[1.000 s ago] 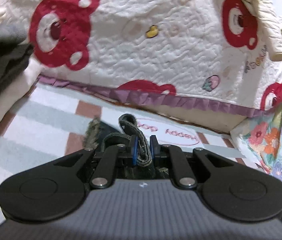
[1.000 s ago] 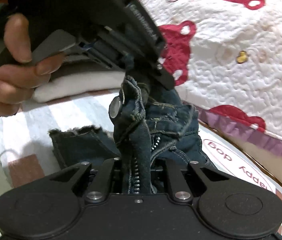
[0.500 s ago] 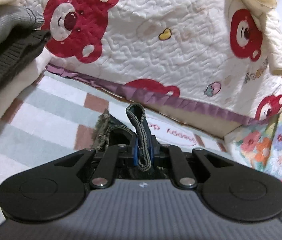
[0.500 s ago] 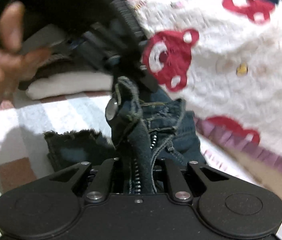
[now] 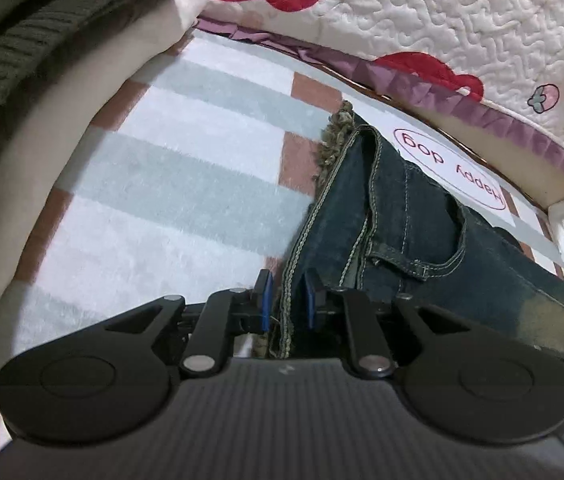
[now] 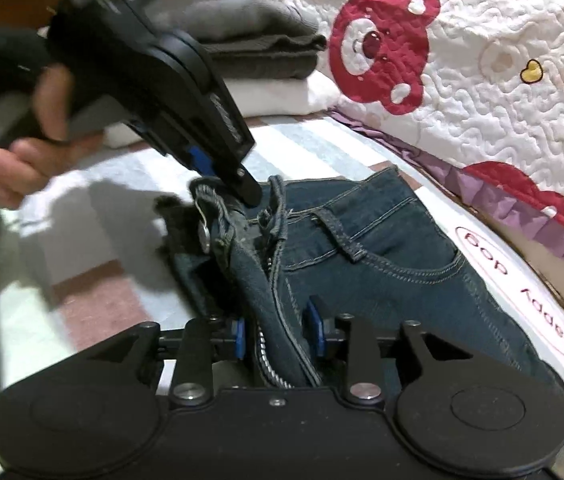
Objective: Fold clothes
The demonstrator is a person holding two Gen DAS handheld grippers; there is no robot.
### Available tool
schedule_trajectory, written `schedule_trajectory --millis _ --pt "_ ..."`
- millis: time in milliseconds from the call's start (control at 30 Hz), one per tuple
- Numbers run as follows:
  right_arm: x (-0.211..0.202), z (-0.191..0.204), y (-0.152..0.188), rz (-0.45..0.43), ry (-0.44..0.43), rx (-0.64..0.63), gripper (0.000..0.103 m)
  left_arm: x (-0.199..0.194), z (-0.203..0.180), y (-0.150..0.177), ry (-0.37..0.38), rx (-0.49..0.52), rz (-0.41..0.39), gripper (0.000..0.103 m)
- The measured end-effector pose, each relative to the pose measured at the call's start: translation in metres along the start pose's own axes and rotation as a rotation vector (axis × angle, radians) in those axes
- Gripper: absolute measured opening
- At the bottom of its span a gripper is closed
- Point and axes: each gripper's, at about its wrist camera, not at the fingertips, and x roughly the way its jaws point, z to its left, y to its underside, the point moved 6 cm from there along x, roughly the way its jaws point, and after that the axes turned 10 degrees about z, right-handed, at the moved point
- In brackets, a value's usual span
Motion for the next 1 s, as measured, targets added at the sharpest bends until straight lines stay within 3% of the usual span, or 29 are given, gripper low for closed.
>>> schedule_trajectory --millis 233,300,433,533,600,700,767,833,900,1000 --pt "-0.024 -0.002 0.019 -0.044 -0.130 0.061 0.038 -0.045 -0.020 -0.003 0.027 0.089 -0.186 0.018" --pt "-0.025 -0.006 0.021 -0.043 -0.166 0.107 0.038 -0.055 -0.033 -0.001 0.122 0.109 -0.219 0.018" --pt "-0.021 -0.015 0.024 -0.024 -0.253 0.221 0.038 -0.052 -0.066 0.013 0.262 0.229 -0.194 0.019" --pt "-0.033 -0.035 0.036 -0.018 -0.359 0.373 0.038 -0.025 -0.078 0.028 0.247 0.281 -0.103 0.022" --pt "-0.052 -0.066 0.055 -0.043 -0.384 0.527 0.038 -0.008 -0.086 0.038 0.231 0.319 -0.043 0.022" --pt "-0.084 -0.128 0.096 -0.060 -0.224 0.703 0.041 0.018 -0.090 0.055 0.038 0.465 0.020 0.019" --pt "-0.106 -0.167 0.133 -0.055 -0.100 0.832 0.041 0.018 -0.091 0.054 0.023 0.460 0.012 0.020" --pt "-0.130 -0.201 0.173 -0.054 0.004 0.965 0.042 0.020 -0.083 0.047 0.043 0.372 0.011 0.015" --pt "-0.151 -0.222 0.212 -0.075 0.041 1.082 0.043 0.022 -0.074 0.042 0.064 0.309 0.016 0.009" --pt "-0.166 -0.231 0.261 -0.102 0.027 1.248 0.045 0.020 -0.073 0.044 0.048 0.307 0.019 0.007"
